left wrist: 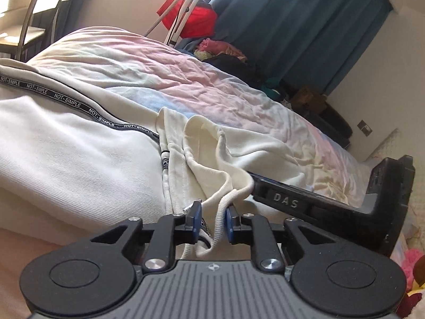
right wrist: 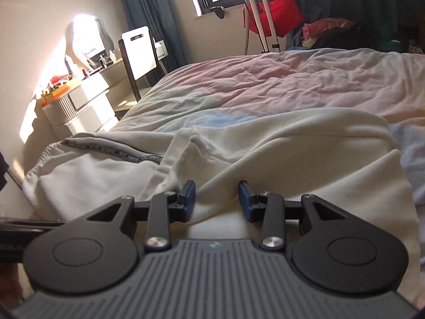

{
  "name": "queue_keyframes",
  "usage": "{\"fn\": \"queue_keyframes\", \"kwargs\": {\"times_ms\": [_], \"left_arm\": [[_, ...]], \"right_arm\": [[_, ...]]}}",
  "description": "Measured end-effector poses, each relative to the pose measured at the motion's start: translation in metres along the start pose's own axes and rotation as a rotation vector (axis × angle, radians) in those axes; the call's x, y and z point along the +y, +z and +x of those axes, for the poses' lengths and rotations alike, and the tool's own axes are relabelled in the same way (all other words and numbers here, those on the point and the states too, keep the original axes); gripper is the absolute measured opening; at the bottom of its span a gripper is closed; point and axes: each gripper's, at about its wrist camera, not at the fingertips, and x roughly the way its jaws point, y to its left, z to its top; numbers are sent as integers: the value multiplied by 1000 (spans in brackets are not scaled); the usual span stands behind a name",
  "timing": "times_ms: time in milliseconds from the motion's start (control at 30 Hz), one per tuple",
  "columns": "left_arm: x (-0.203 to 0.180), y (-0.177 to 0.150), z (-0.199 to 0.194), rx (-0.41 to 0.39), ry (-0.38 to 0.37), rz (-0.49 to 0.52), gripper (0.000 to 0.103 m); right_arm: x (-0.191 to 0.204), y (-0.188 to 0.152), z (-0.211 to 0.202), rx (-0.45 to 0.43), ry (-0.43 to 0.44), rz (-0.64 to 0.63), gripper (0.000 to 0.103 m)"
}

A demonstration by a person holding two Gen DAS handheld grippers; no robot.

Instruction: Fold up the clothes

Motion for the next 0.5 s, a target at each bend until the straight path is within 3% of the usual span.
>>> {"fn": "queue_keyframes", "kwargs": {"times_ms": [100,267,367,500], "left_arm": [[-5,-3,0,0,22,23,22],[-8,-2,-7,-20,61,69,32],[-16,-7,-11,-52,143,211,51],[-22,-13,-24,-70,163,230,56]], "right_arm": [[3,-7,10,-13,0,-12,39],[10,-8,7,-22,40,-40,39],[10,-10,10,-13,75,-22,39],[10,-9,2,-21,61,10,39]]}}
